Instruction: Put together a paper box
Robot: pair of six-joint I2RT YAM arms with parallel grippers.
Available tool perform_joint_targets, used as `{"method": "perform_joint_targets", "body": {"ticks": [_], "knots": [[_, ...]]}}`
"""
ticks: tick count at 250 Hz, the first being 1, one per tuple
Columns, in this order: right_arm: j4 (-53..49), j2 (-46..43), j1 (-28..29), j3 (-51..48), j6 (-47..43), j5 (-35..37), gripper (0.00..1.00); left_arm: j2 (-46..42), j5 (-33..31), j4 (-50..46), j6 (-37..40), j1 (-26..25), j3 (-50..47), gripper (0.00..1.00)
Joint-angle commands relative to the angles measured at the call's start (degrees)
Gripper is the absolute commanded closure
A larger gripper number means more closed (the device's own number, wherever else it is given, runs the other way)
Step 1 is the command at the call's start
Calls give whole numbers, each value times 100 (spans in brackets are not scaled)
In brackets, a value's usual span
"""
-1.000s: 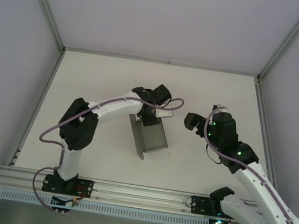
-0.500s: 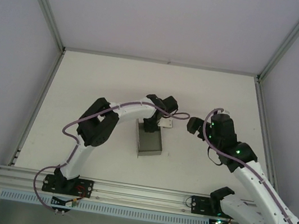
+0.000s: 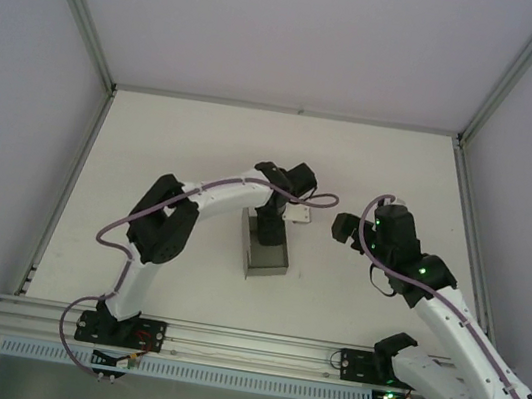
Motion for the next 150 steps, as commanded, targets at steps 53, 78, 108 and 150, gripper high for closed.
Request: {"method": "perform_joint_targets", "body": {"ticks": [53,78,108,150], "knots": [[528,273,-140,41,-1572,-882,0,-1791,859,1180,-1351,440,-224,0],[864,874,-154,311,-2787,-1777,0,-2525,541,1816,-2527,692,-442,0],[992,2071,-150,891,-5360,-3307,0,-3335,19,2195,-4102,1230,-1108,0],[-165,4214,-70,2833,-7677,-4257,4,-4431,-190,2454,-5914,2257,-2984,0]]}}
